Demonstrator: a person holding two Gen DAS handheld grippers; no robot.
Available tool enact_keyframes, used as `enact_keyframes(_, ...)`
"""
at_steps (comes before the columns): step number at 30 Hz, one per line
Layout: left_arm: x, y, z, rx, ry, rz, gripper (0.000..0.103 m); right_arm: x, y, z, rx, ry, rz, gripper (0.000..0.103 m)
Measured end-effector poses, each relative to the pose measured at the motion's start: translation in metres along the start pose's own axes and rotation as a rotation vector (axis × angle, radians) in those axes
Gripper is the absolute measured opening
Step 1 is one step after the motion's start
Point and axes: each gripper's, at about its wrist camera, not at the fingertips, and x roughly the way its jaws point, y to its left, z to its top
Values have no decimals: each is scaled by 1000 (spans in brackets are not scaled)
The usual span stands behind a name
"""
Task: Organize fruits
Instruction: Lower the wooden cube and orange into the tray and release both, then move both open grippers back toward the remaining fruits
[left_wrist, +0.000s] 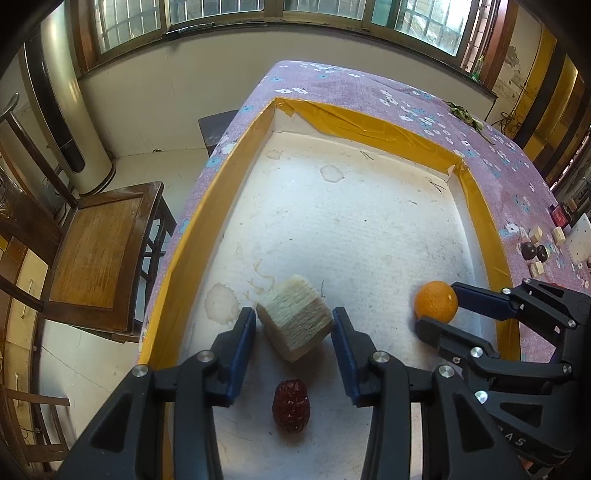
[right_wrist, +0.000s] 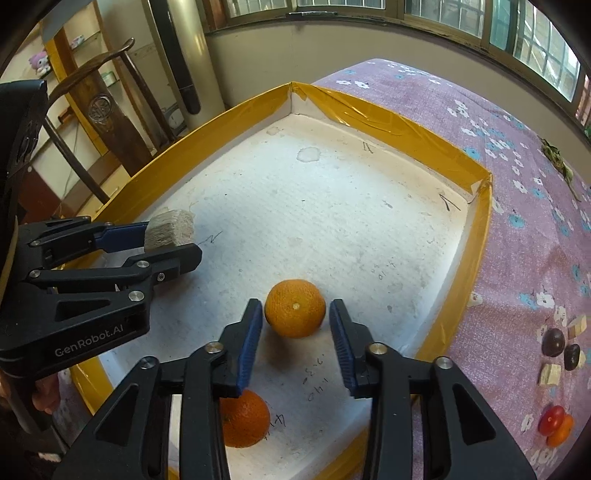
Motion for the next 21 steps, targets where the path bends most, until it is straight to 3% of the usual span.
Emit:
enact_keyframes(12,-7,-5,-12,-31,8,27,48,-30,-17,-17,31,-40,2,39)
enact_keyframes(21,-24,-25,-19,-38,-31,48,62,-65,-26,-38,58,-92,6,41)
